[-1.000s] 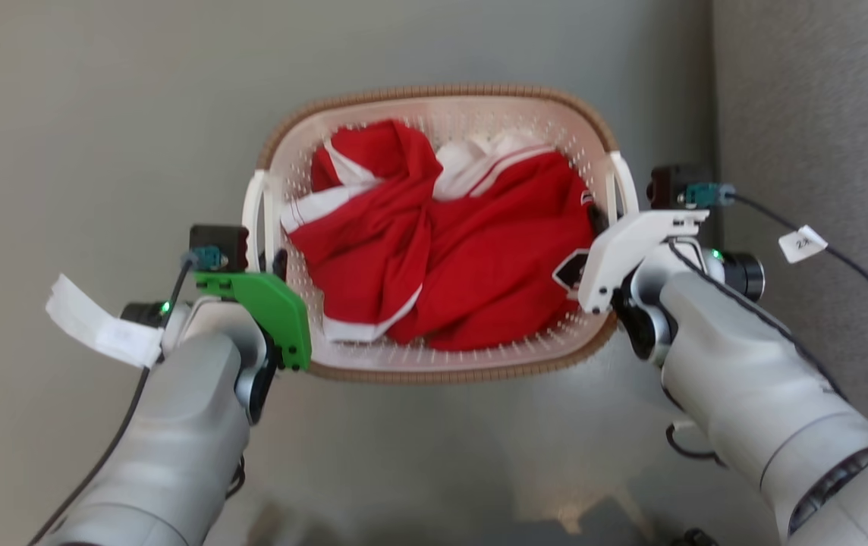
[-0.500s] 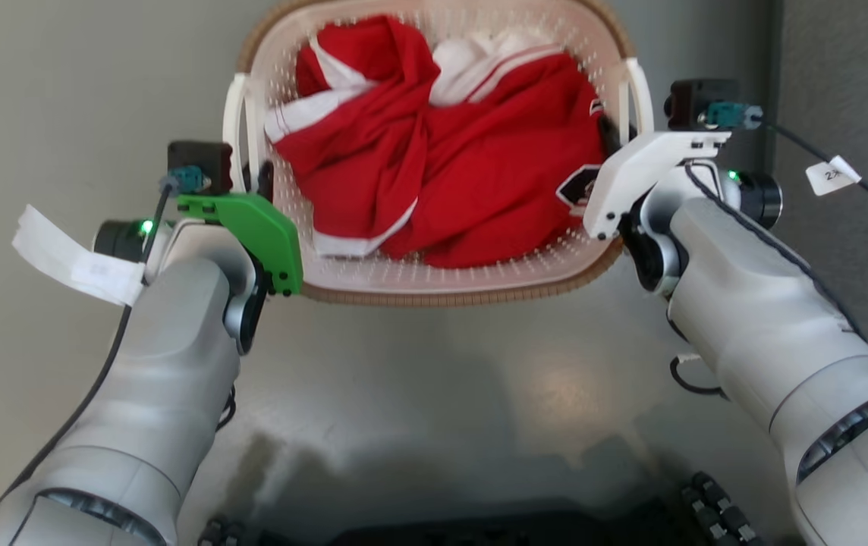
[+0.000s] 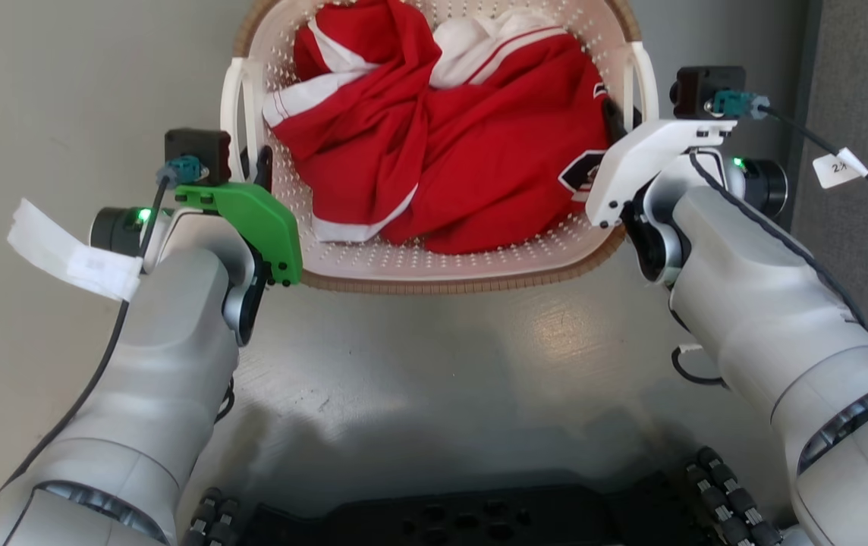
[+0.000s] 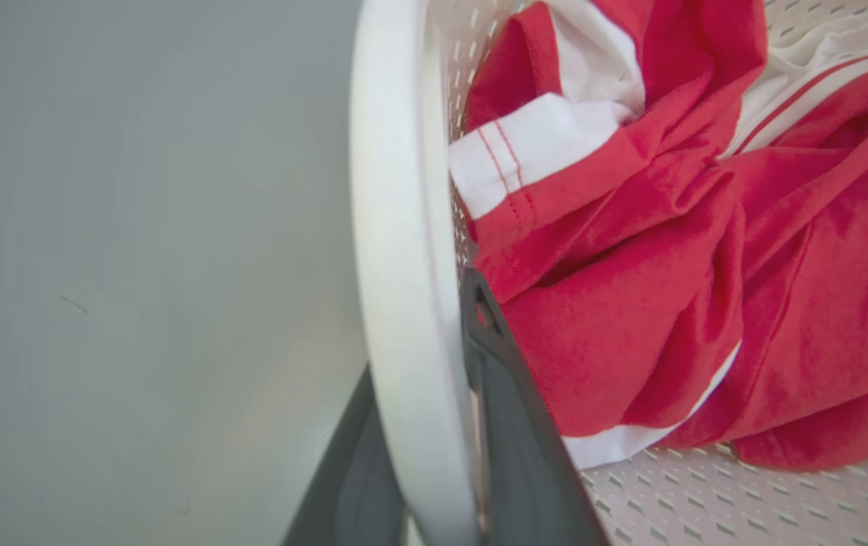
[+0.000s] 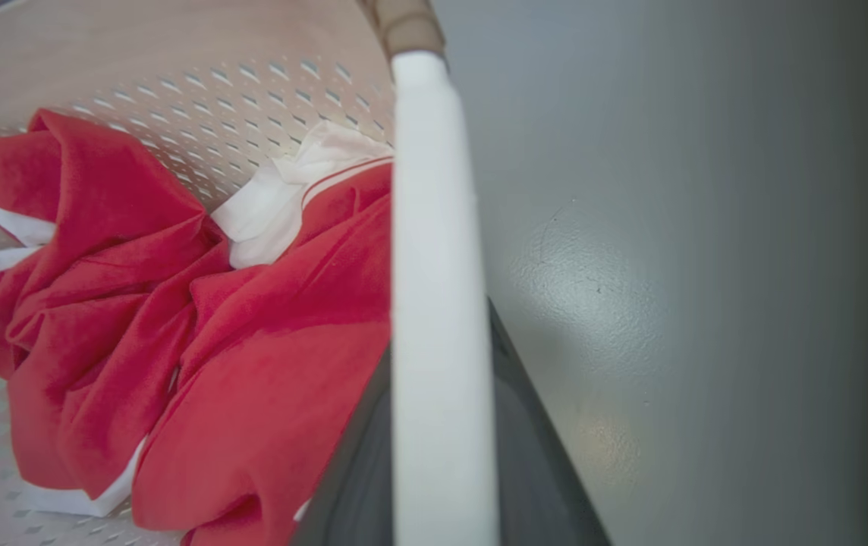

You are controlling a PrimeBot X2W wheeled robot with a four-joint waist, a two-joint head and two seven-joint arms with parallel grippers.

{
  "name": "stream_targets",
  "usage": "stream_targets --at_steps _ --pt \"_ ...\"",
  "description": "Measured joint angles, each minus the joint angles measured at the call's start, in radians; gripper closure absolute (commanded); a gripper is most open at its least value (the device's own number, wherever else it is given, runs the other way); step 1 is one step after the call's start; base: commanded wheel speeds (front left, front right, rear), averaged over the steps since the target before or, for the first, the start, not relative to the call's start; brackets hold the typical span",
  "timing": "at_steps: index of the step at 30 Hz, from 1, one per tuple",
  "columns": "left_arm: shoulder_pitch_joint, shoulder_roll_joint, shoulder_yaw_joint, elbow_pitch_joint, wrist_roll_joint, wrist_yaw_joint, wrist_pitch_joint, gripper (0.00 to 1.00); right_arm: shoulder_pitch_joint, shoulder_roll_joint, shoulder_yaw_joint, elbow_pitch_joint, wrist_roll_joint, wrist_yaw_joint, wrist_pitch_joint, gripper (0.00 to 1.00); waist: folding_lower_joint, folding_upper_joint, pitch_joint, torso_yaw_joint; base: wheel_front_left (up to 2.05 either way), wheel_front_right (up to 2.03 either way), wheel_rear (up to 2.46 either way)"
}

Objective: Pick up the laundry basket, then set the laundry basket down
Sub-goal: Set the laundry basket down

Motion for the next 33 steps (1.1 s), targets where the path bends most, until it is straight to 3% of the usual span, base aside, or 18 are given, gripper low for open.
stream_targets --at_steps 15,17,18,19,20,21,22,33 --pt "-0.020 0.001 -0.016 0.006 -0.008 -0.001 -0.016 1.00 -0.025 -0.001 0.012 0.020 0.000 0.000 -0.018 1.00 0.0000 0.0000 0.035 -0.002 0.00 0.00 0.00" --pt "-0.020 0.001 -0.016 0.009 -0.010 -0.001 -0.016 1.00 -0.025 -0.001 0.016 0.022 0.000 0.000 -0.023 0.64 0.0000 0.0000 0.032 -0.002 0.00 0.00 0.00" --pt "-0.020 0.001 -0.016 0.015 -0.010 -0.001 -0.016 0.84 -0.025 -0.002 0.016 0.024 0.000 0.000 -0.026 0.42 0.0000 0.0000 0.029 -0.002 0.00 0.00 0.00" --pt "-0.020 0.002 -0.018 0.021 -0.010 -0.001 -0.016 0.57 -0.025 -0.005 0.017 0.026 0.000 0.000 -0.026 0.08 0.0000 0.0000 0.026 -0.003 0.00 0.00 0.00" --pt "-0.019 0.005 -0.018 0.028 -0.010 0.000 -0.016 0.28 -0.025 -0.006 0.017 0.027 0.000 0.000 -0.027 0.00 0.0000 0.0000 0.023 -0.003 0.00 0.00 0.00" --pt "-0.019 0.010 -0.018 0.030 -0.010 0.000 -0.016 0.06 -0.025 -0.007 0.017 0.030 0.000 -0.002 -0.027 0.00 0.0000 0.0000 0.019 -0.003 0.00 0.00 0.00" --pt "-0.019 0.013 -0.018 0.031 -0.010 0.000 -0.016 0.00 -0.025 -0.009 0.017 0.031 0.000 -0.002 -0.028 0.00 -0.0001 0.0000 0.015 -0.003 0.00 0.00 0.00" --pt "-0.018 0.015 -0.018 0.055 -0.019 0.012 -0.018 0.00 -0.023 -0.010 0.021 0.041 0.001 -0.002 -0.036 0.00 -0.0001 0.0000 -0.034 -0.006 0.00 0.00 0.00"
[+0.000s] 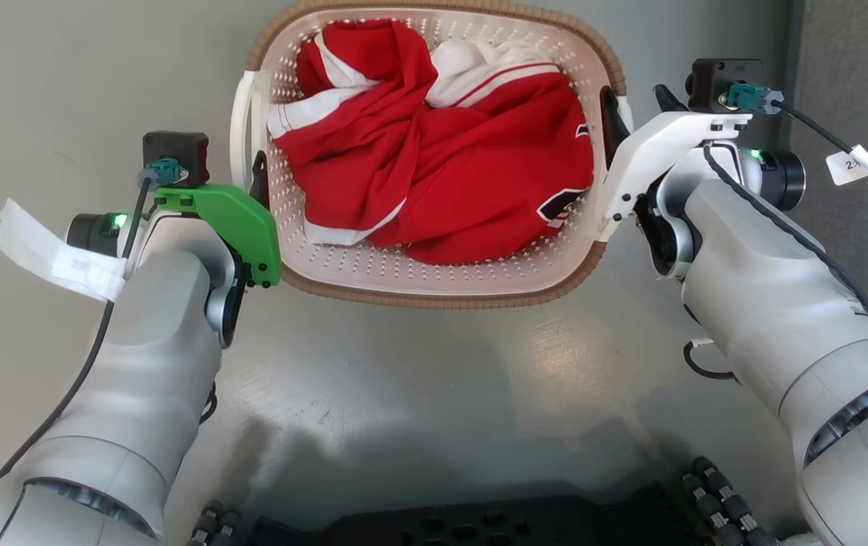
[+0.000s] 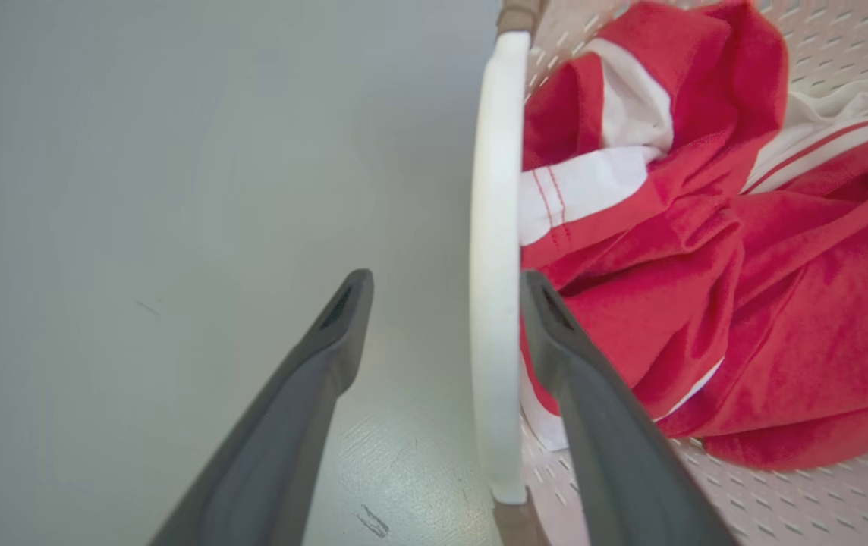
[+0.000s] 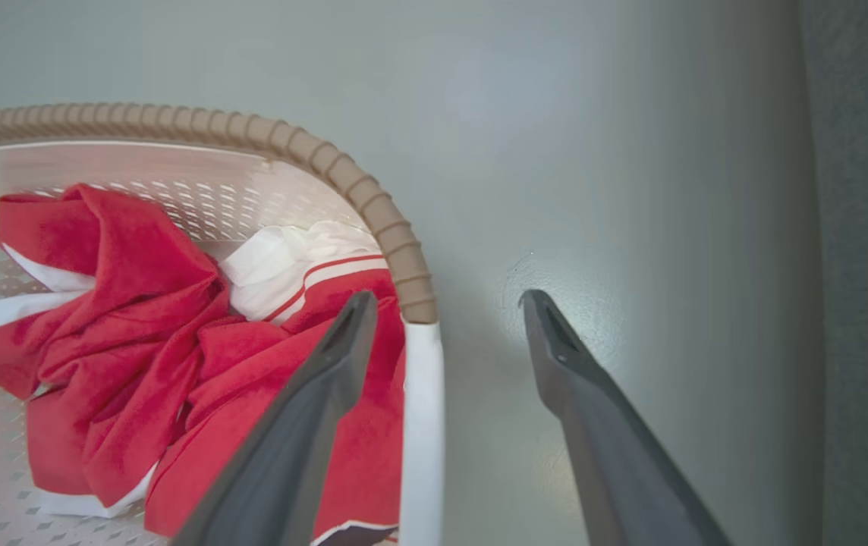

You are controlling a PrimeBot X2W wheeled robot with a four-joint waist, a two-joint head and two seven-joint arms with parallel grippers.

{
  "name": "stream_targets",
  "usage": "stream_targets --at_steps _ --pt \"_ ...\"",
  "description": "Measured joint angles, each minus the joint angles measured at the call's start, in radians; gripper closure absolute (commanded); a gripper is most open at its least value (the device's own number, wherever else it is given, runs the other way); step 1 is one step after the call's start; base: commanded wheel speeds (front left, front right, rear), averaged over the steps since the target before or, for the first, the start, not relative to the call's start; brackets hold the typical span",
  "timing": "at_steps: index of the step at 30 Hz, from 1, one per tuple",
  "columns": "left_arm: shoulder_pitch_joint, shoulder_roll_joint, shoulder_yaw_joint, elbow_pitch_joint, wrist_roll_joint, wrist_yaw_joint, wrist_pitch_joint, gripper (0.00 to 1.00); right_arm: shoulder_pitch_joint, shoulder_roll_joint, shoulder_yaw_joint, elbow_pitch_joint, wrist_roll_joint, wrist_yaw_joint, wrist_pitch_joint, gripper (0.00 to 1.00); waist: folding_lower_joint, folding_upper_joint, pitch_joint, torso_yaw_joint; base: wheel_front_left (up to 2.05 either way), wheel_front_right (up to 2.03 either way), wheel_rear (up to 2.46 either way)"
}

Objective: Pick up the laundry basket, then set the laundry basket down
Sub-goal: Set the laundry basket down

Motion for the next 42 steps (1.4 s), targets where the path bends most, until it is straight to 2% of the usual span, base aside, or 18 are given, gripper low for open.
stream_targets --at_steps 16,30,37,42 --pt "0.047 0.000 -0.002 0.010 -0.009 0.000 -0.018 0.00 0.040 0.000 0.003 0.014 0.015 0.000 -0.007 0.00 0.0000 0.0000 -0.108 -0.005 0.00 0.00 0.00" --pt "0.155 0.000 0.000 0.001 -0.039 -0.001 -0.026 0.00 0.124 0.000 -0.002 0.003 0.014 0.003 -0.009 0.00 0.0000 0.0000 -0.273 -0.007 0.00 0.00 0.00" --pt "0.190 0.004 0.055 -0.097 -0.038 0.013 -0.026 0.00 0.182 0.001 -0.030 -0.043 -0.017 0.003 -0.009 0.00 0.0000 0.0000 -0.383 -0.009 0.00 0.00 0.00" --pt "0.243 0.033 0.082 -0.166 -0.002 0.026 -0.027 0.00 0.233 0.000 -0.053 -0.089 -0.040 0.003 -0.009 0.00 -0.0001 0.0000 -0.453 -0.010 0.00 0.00 0.00"
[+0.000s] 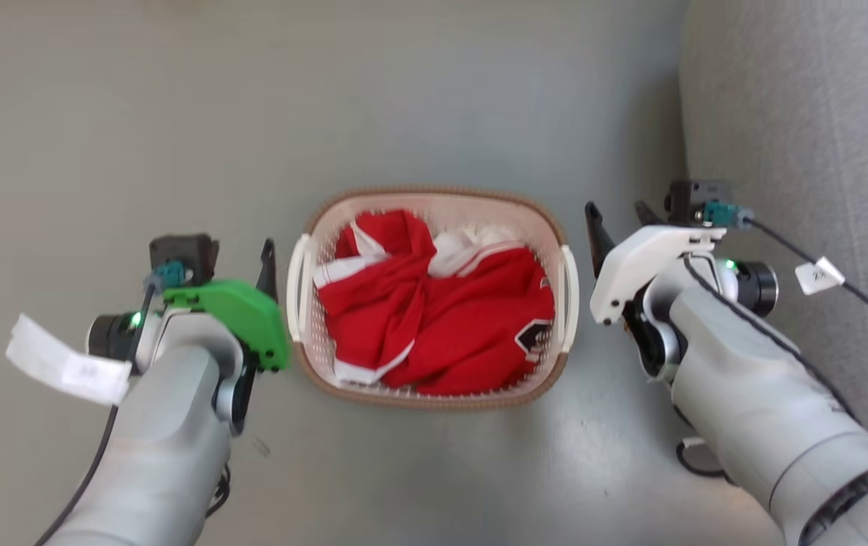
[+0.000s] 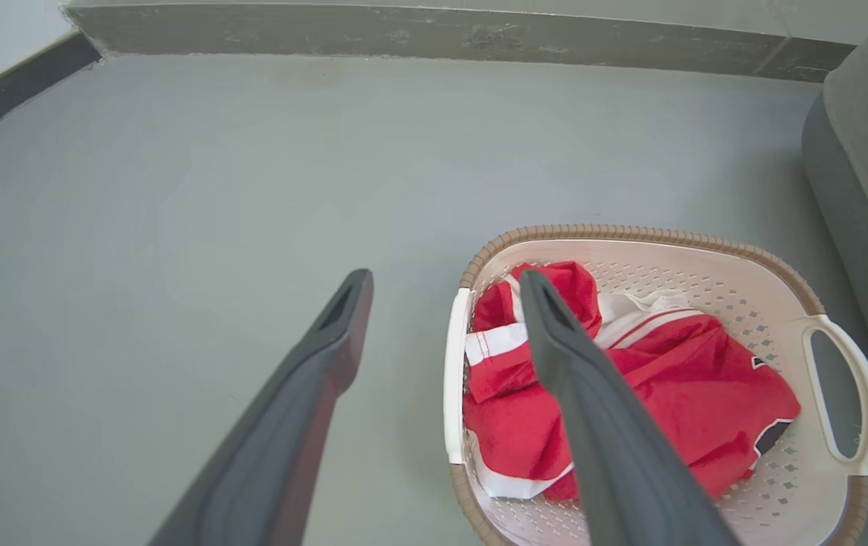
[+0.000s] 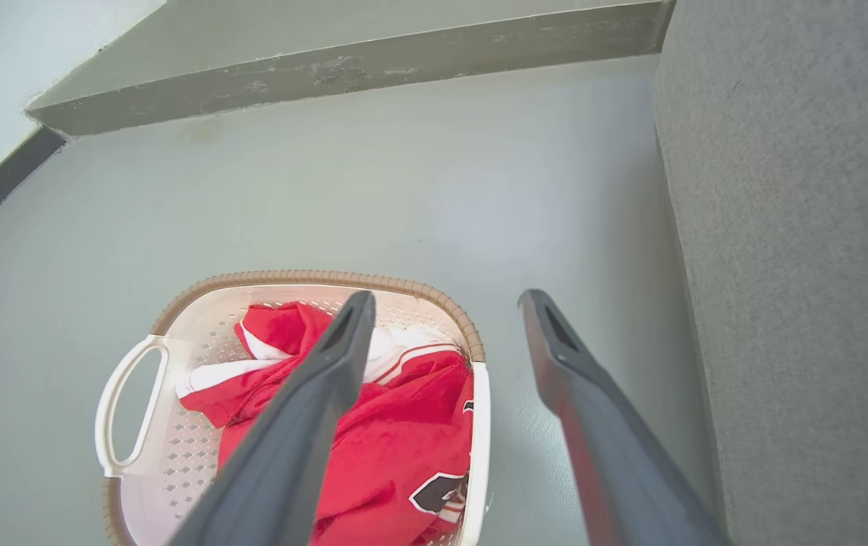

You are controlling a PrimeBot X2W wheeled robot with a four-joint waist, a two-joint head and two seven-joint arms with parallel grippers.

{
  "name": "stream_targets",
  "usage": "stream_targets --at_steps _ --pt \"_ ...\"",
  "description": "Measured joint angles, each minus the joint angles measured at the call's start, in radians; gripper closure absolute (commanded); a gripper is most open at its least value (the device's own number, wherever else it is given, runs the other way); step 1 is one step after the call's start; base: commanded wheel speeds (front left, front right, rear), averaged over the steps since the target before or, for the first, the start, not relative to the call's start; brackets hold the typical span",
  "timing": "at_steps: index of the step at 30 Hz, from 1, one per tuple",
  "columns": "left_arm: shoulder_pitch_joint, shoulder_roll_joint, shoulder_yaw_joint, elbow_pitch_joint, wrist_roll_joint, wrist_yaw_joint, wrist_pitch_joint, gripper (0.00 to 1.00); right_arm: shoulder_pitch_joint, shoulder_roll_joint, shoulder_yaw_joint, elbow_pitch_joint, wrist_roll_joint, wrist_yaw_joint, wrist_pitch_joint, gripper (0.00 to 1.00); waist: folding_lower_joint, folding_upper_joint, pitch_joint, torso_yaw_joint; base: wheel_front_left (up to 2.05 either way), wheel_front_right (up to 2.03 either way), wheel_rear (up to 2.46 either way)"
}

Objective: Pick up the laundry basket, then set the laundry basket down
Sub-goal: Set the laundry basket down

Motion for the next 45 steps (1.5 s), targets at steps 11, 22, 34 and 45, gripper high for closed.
stream_targets --at_steps 11,22,34,45 --pt "0.151 0.039 0.067 -0.195 0.087 0.033 -0.002 0.00 0.122 -0.009 -0.068 -0.148 -0.077 0.002 0.000 0.00 0.0000 0.0000 -0.153 -0.008 0.00 0.00 0.00" --pt "0.315 0.060 0.142 -0.400 0.179 0.057 -0.002 0.00 0.253 -0.038 -0.175 -0.346 -0.179 0.001 -0.003 0.00 0.0000 0.0000 -0.266 -0.019 0.00 0.00 0.00" --pt "0.493 0.075 0.236 -0.593 0.260 0.067 -0.002 0.00 0.427 -0.051 -0.282 -0.530 -0.265 -0.003 -0.004 0.00 0.0000 0.0000 -0.331 -0.020 0.00 0.00 0.00" --pt "0.604 0.078 0.297 -0.720 0.311 0.070 -0.002 0.00 0.560 -0.051 -0.363 -0.648 -0.330 -0.009 -0.004 0.00 0.0000 0.0000 -0.347 -0.018 0.00 0.00 0.00"
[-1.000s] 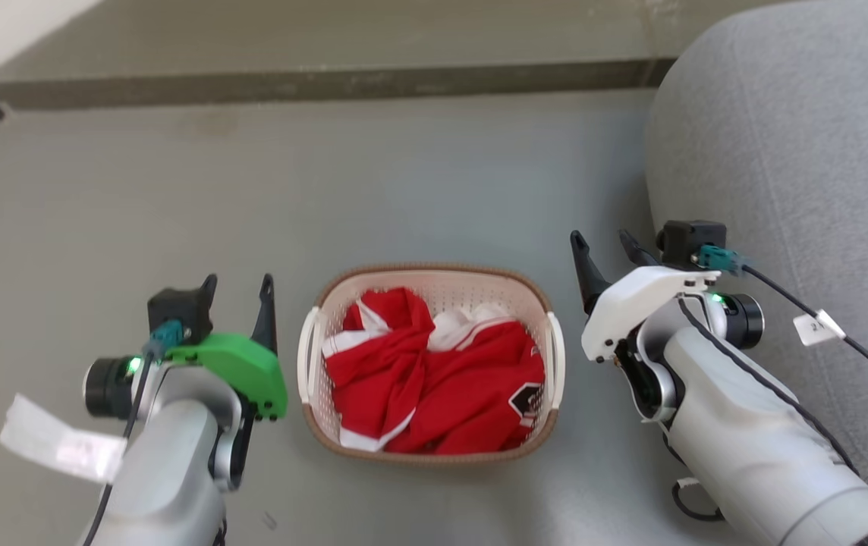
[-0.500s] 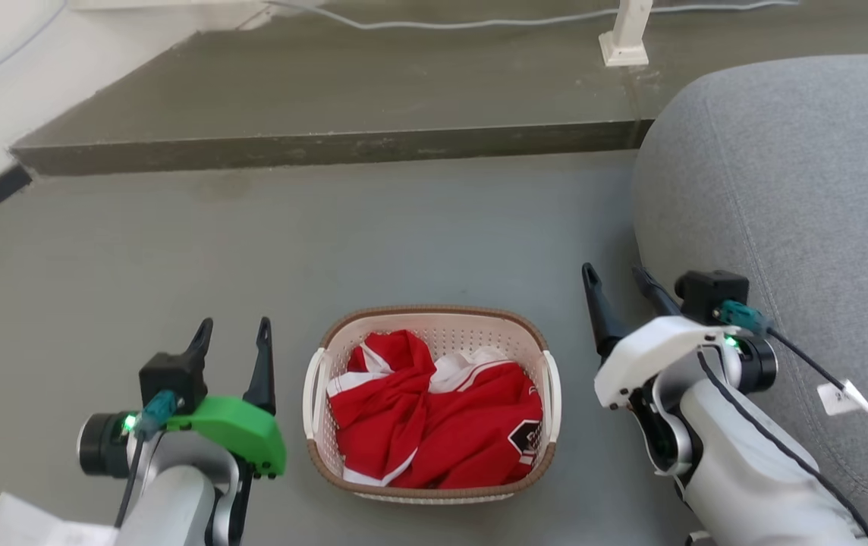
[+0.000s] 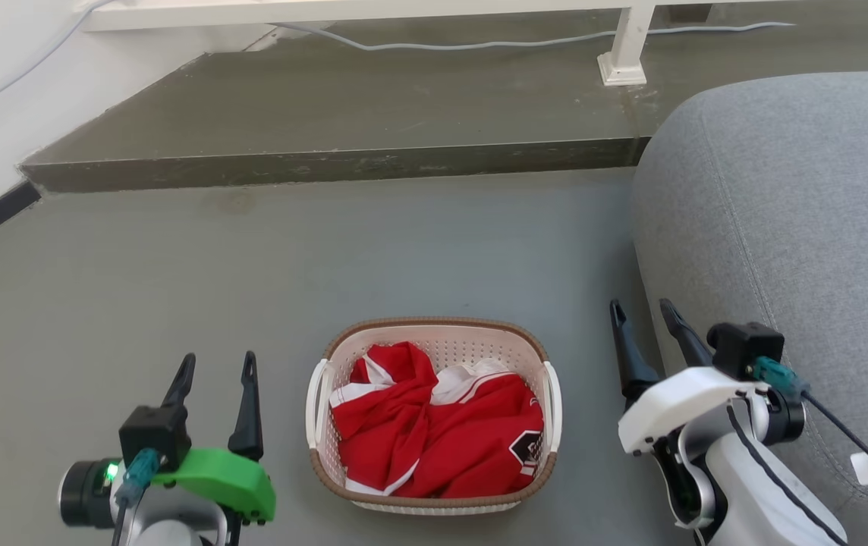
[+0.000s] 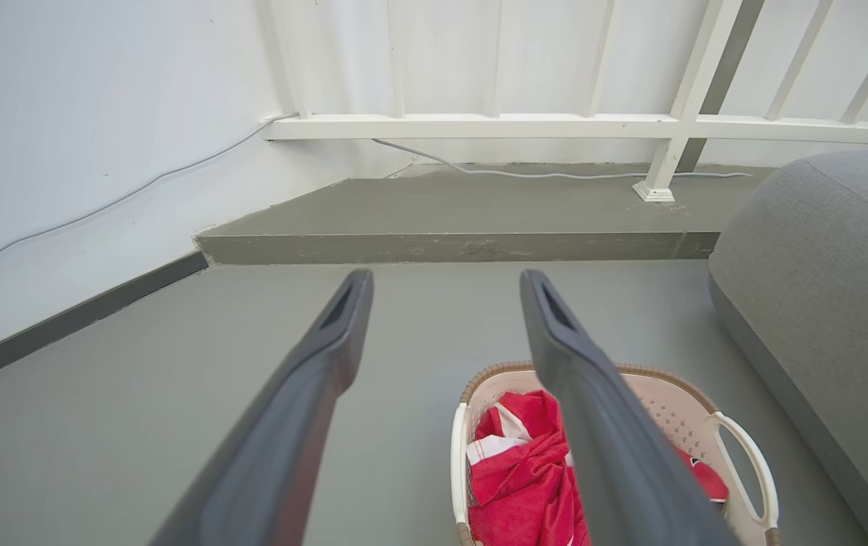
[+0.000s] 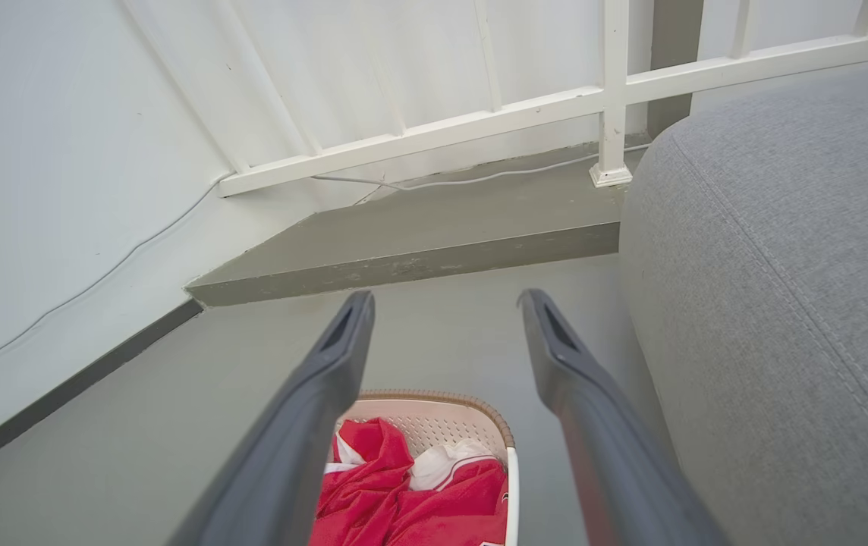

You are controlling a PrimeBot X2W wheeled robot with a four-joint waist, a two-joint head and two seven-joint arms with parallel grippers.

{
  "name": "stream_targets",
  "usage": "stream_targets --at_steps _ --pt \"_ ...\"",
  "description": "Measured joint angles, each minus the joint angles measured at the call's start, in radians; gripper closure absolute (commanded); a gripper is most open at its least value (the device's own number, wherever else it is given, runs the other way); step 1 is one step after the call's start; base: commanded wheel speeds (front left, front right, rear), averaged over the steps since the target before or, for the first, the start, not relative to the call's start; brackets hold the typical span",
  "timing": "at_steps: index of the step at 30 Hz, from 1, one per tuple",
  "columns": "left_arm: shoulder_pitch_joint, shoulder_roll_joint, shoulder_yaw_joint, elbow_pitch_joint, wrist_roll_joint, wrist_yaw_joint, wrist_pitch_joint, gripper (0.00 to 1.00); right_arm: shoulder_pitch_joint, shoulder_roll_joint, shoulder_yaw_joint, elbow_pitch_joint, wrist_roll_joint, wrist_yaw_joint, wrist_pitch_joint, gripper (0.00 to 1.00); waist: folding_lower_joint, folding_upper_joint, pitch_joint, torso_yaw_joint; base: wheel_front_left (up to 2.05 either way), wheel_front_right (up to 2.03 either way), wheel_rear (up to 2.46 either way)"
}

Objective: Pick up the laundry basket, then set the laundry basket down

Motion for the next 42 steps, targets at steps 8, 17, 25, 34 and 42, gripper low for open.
stream_targets --at_steps 8,17,25,34,42 --pt "0.080 0.000 0.049 -0.077 0.022 0.006 0.000 0.00 0.070 0.002 -0.045 -0.070 -0.048 -0.001 0.000 0.00 0.0000 0.0000 -0.005 -0.003 0.00 0.00 0.00" --pt "0.135 -0.011 0.076 -0.146 0.043 0.006 0.000 0.00 0.122 0.018 -0.084 -0.126 -0.085 -0.001 0.000 0.00 0.0000 0.0000 -0.007 -0.006 0.00 0.00 0.00" --pt "0.158 -0.013 0.082 -0.196 0.081 0.006 0.000 0.00 0.150 0.025 -0.112 -0.164 -0.105 -0.001 0.000 0.00 0.0000 0.0000 -0.008 -0.005 0.00 0.00 0.00" --pt "0.179 -0.019 0.100 -0.233 0.090 0.006 0.000 0.00 0.173 0.037 -0.135 -0.188 -0.135 -0.001 0.000 0.00 0.0000 0.0000 -0.009 -0.007 0.00 0.00 0.00" --pt "0.191 -0.025 0.111 -0.254 0.091 0.006 0.000 1.00 0.188 0.045 -0.145 -0.207 -0.145 -0.001 0.000 1.00 0.0000 0.0000 -0.008 -0.006 0.00 0.00 0.00"
